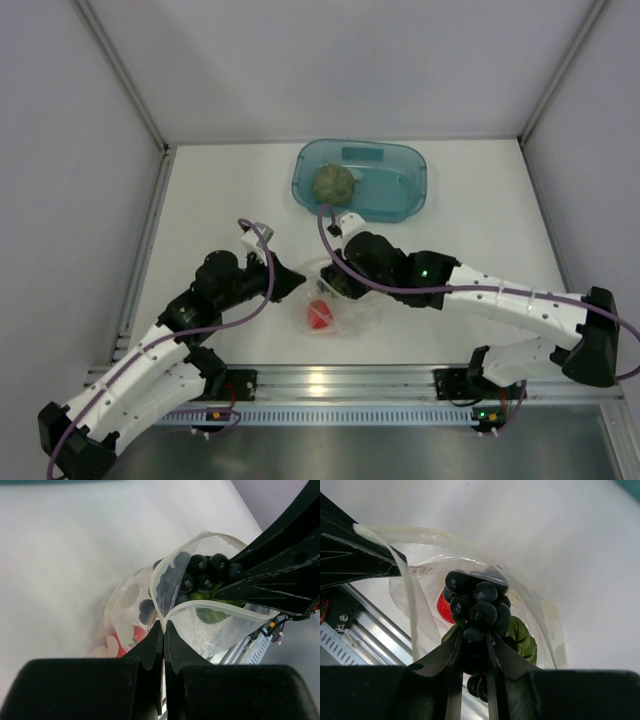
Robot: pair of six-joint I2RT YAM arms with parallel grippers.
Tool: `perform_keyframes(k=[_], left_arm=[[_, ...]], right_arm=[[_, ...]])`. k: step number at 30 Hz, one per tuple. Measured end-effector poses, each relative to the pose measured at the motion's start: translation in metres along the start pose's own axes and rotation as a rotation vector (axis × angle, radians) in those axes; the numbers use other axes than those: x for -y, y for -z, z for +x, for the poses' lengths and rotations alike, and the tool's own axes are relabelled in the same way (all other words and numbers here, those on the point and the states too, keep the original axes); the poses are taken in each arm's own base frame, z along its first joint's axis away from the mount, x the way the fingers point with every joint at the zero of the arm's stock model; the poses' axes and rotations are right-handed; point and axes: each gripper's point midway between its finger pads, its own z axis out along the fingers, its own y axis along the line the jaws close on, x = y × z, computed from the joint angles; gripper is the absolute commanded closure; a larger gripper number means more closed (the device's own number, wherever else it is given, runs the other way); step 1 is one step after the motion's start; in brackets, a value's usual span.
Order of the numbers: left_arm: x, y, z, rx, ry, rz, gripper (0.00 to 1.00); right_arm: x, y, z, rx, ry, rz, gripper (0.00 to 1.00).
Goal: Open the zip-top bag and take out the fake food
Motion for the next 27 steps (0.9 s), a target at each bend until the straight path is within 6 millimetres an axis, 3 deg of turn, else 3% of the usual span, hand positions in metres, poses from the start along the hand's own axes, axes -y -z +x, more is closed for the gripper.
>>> perform_keyframes(k=[17, 24, 27], left_arm=[[-0.001, 0.0, -0.001, 0.004, 0.0, -0.007, 1.0], [-0.001, 0.0, -0.001, 0.004, 0.0, -0.006, 1.0], [-0.001, 0.0, -0.001, 0.004, 0.0, -0.006, 1.0]], right_arm=[[-0.003, 0.061, -0.051, 0.17, -0.013, -0.071, 0.99], [0.009, 0.087, -0.092, 0.27, -0.015, -0.032, 1.0], [0.027, 0.098, -0.118, 0.329, -0.043, 0.006, 1.0]])
